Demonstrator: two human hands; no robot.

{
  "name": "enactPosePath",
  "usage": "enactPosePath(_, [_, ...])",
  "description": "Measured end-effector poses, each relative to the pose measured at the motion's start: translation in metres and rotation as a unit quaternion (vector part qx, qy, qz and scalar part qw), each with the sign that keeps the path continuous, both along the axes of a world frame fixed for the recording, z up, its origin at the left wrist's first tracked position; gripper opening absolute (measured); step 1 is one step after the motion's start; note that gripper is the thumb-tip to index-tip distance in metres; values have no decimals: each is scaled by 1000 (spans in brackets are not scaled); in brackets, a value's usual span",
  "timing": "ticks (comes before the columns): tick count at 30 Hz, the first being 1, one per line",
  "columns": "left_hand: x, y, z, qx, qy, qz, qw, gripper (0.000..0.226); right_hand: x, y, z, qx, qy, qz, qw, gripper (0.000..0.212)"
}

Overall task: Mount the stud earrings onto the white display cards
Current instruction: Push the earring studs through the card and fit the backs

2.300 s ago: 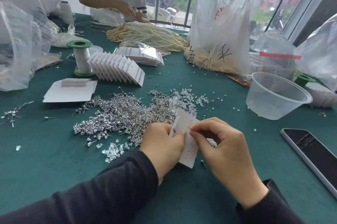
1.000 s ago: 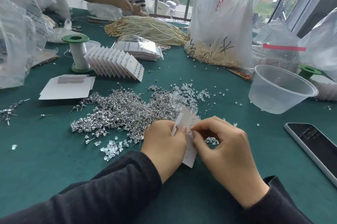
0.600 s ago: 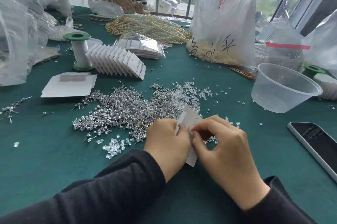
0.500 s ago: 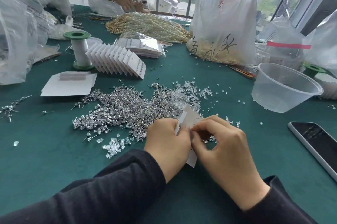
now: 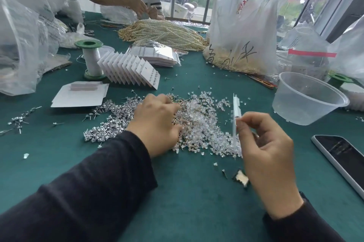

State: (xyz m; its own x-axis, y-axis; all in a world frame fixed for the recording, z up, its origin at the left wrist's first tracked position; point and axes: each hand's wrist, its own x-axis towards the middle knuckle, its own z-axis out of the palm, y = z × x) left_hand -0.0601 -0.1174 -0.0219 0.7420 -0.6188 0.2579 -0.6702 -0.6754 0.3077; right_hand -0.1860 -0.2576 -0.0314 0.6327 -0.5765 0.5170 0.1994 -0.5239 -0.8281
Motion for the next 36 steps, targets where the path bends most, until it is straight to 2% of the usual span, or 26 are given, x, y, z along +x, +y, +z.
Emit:
enactPosePath(2, [2,0,-3,29,28,-5,999,26,0,-1,1,62,13,20,998,19])
enactPosePath(5, [1,-2,-5,-19,25,-11,999,9,0,-2,1,159,31,61,985,18])
enactPosePath(11, [3,-1,0,-82,33,-4,996,5,-1,0,8,361,42,156,919,12])
enactPosePath(14, [3,1,5,-123,71,0,990,16,-1,-1,8,399,46,174,899,20])
enactPosePath(18, [4,3,9,-163,112,-14,980,14,0,-1,8,411,46,193,890,21])
enactPosePath(20, [4,3,12,-211,167,-27,963,10,0,-2,8,410,49,205,887,22])
enactPosePath(23, [-4,0,14,-323,304,-68,894,11,1,-2,7,428,54,236,871,24])
enactPosePath(25, [-11,-2,15,-355,339,-100,865,11,1,-1,8,434,59,259,861,26])
enactPosePath(26, [-14,-4,14,-353,334,-108,867,11,1,0,8,432,61,267,859,28])
enactPosePath(29, [-15,-7,12,-305,250,-83,915,11,1,0,9,420,64,268,865,30])
enactPosePath(33, [-15,-5,14,-325,258,-99,904,14,1,-1,7,415,73,259,869,30])
enactPosePath(34, [-14,-4,13,-311,240,-92,915,15,1,0,7,413,74,254,872,30])
enactPosePath(36, [-10,-3,10,-222,146,-50,963,13,1,-1,6,414,72,239,875,28])
